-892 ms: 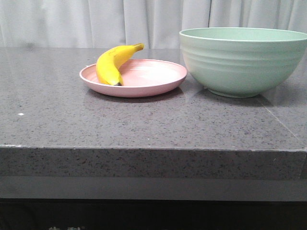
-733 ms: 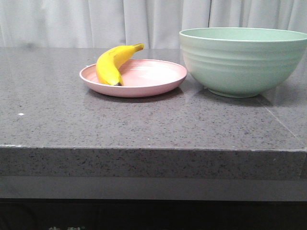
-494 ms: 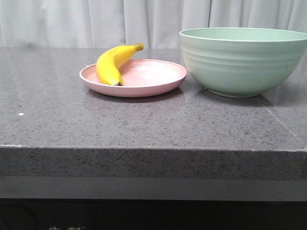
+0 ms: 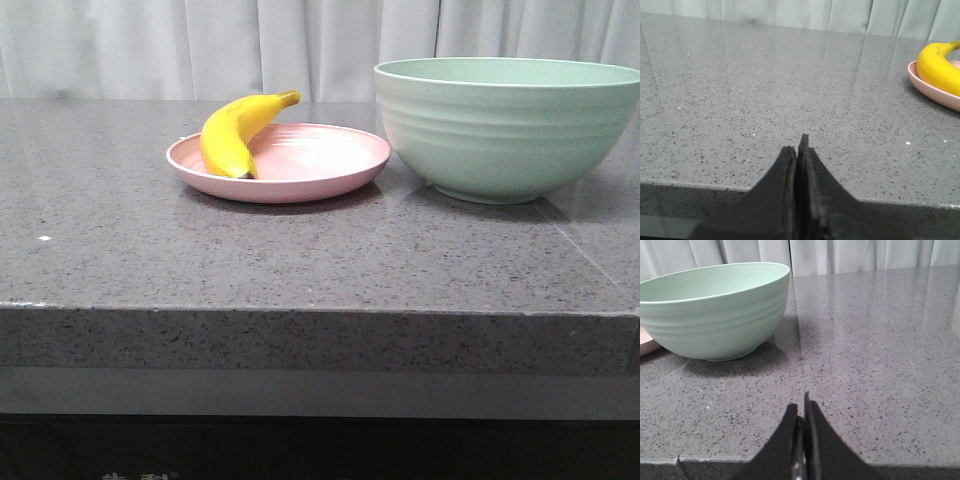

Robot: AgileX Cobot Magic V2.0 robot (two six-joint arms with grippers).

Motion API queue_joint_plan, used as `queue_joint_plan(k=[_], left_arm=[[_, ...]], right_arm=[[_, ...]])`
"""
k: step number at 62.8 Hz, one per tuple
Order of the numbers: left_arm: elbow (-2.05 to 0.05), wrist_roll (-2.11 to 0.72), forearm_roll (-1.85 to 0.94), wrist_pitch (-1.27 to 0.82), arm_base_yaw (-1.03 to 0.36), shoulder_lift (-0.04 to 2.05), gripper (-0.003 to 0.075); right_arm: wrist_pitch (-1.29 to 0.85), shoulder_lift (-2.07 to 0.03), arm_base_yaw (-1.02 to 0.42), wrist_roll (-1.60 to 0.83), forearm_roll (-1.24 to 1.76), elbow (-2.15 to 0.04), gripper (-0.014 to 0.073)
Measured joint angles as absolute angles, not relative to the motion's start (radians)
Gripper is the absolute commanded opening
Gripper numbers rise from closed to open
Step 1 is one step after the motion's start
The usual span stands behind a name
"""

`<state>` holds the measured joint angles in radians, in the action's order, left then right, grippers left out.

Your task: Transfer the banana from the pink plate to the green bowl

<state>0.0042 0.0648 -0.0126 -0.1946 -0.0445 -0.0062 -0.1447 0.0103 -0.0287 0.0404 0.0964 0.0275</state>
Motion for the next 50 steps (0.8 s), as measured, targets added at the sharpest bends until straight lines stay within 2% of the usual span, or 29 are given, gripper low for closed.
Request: queue_joint_plan(k=[25, 33, 43, 50], left_arm=[[0.004, 0.065, -0.021, -0.154, -0.044, -0.006, -0.0018], [-0.014, 0.065, -0.015, -0.114, -0.044, -0.006, -0.0018], [-0.175, 0.065, 0.027, -0.145, -0.044, 0.028, -0.0018], [-0.347, 0.065, 0.037, -0.203, -0.044, 0.164, -0.0018]], right_arm=[[-0.133, 0.01, -0.029, 0.04, 0.096, 0.028, -0.003], [-0.065, 0.01, -0.029, 0.04, 0.096, 0.021, -0.0067], [-0.107, 0.003, -0.029, 0.04, 0.09, -0.129, -0.0059], [-0.168, -0.08, -0.029, 0.04, 0.059, -0.296, -0.0059]])
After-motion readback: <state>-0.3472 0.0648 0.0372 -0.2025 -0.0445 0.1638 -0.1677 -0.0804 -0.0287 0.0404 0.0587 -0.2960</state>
